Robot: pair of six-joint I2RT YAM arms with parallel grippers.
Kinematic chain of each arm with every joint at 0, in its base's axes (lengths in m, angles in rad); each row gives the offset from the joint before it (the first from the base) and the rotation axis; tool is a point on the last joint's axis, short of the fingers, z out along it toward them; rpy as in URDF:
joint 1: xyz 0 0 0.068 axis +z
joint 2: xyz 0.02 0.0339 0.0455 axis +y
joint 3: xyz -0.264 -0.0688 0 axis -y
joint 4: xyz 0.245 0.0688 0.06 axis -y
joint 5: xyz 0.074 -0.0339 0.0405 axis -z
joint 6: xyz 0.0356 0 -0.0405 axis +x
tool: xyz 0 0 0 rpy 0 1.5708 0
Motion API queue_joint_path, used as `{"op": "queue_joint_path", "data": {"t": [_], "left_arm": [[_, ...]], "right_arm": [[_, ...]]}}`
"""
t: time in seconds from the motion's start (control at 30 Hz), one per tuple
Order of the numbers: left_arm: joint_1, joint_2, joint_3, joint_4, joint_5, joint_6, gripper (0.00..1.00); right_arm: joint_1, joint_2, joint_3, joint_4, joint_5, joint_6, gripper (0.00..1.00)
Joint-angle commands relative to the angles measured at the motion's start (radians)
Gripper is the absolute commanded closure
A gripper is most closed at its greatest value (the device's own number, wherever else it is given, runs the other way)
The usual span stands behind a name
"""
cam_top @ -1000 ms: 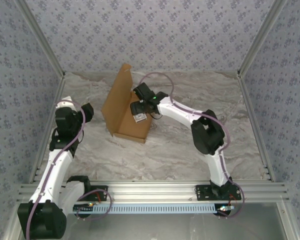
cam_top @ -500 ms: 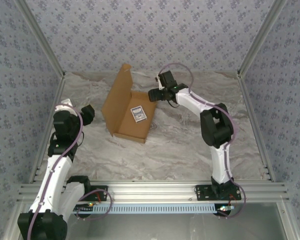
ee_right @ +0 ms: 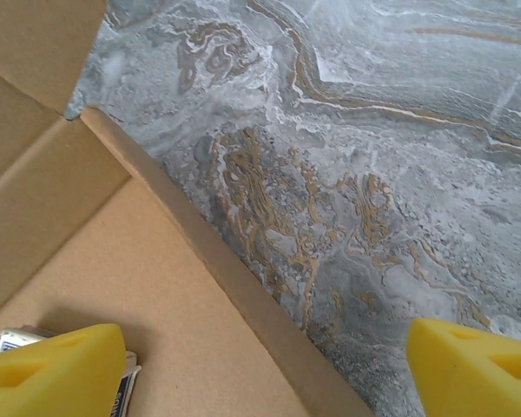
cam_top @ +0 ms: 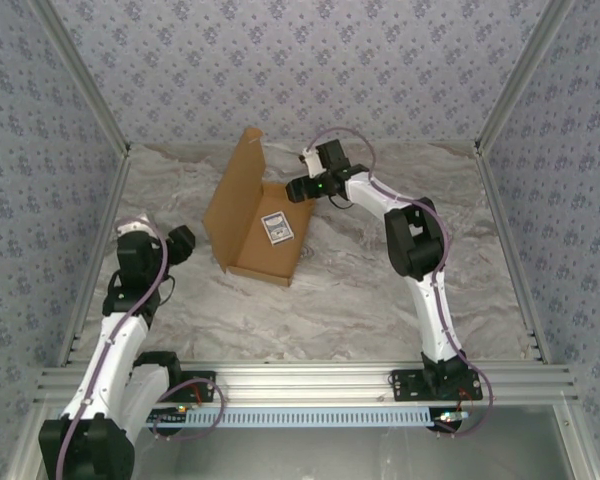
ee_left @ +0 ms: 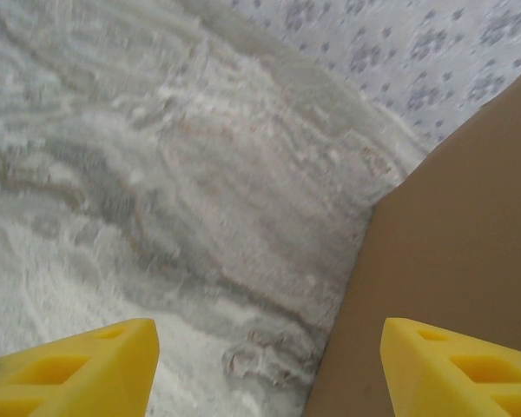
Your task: Fold the paper box
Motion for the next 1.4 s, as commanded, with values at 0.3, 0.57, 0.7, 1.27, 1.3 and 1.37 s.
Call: {"op": "queue_joint_path", "data": {"t": [0.3,0.57,0.7,1.27,1.3,1.37], "left_arm": [[-0.004,0.108,-0.121,-0.039,0.126,-0.107,0.41],[-0.039,0.272,-0.113,0.010,0.247,-0.072,0.49],[-0.051,0.350,-0.112,0.045,0.277,-0.060,0.57],[-0.100,0.607,-0.017,0.247,0.280,-0.092,0.64],[-0.100,0.621,-0.009,0.255,0.275,-0.093,0.64],[-0.100,0.644,0.004,0.271,0.258,-0.100,0.63]], "right_arm": [[-0.021,0.043,0.054,-0.016,-0.196,-0.021,0.15],[-0.026,0.006,0.003,-0.019,-0.228,-0.029,0.17],[-0.027,-0.032,-0.057,-0.006,-0.248,-0.033,0.17],[-0.054,-0.182,-0.350,0.146,-0.242,0.053,0.18],[-0.057,-0.187,-0.362,0.149,-0.240,0.055,0.19],[-0.062,-0.203,-0.392,0.160,-0.234,0.057,0.19]]}}
